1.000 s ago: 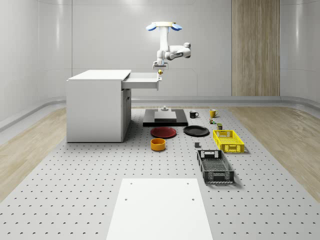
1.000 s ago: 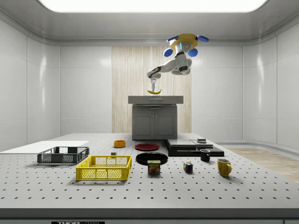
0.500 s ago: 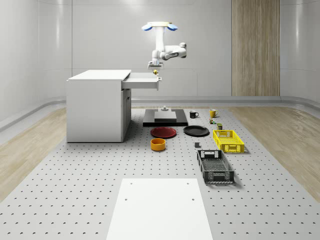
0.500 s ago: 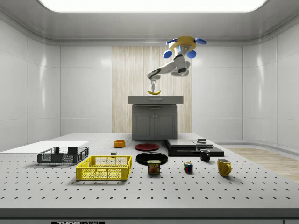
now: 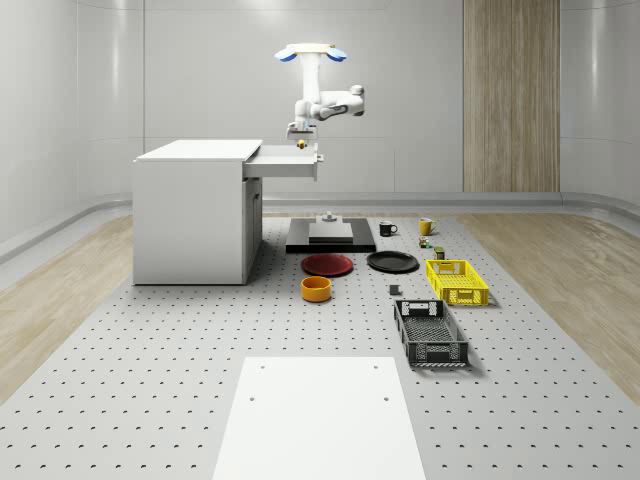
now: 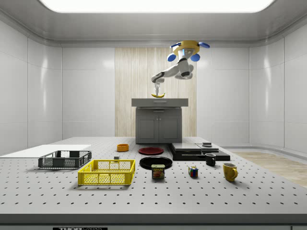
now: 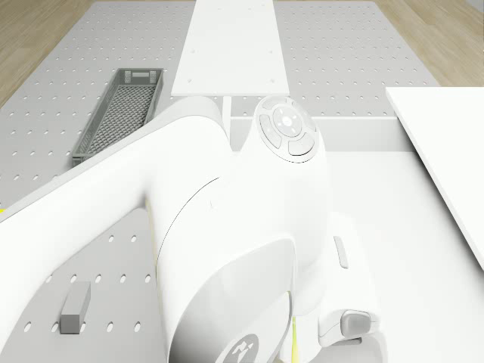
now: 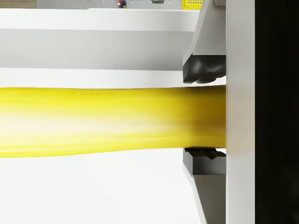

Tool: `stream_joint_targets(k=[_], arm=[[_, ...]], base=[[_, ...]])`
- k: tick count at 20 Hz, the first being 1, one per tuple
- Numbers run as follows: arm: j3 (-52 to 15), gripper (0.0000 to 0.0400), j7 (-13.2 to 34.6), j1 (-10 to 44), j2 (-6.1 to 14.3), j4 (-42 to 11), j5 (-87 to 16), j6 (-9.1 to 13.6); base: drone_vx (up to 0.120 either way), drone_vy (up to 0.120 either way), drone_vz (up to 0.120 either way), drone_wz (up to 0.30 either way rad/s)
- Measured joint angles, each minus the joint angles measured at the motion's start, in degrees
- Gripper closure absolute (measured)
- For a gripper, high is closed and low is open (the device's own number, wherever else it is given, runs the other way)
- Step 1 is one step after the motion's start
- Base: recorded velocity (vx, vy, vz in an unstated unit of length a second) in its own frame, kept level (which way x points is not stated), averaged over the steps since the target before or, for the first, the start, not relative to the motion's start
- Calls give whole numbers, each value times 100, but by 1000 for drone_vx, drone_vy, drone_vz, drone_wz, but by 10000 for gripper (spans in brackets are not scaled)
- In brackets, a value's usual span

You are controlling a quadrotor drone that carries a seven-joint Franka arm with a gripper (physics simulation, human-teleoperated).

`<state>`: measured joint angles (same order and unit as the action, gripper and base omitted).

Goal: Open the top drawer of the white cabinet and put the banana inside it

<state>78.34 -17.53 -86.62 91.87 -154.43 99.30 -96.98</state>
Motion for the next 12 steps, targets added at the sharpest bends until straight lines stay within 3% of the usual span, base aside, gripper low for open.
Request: stream_joint_targets(k=[6,12], arm=[[-6,207,-1,-2,2,1,5,-5],[-307,207,-22,-65,-12,76,275,-135]], base=[[0,-113,0,0],[0,0,0,0]])
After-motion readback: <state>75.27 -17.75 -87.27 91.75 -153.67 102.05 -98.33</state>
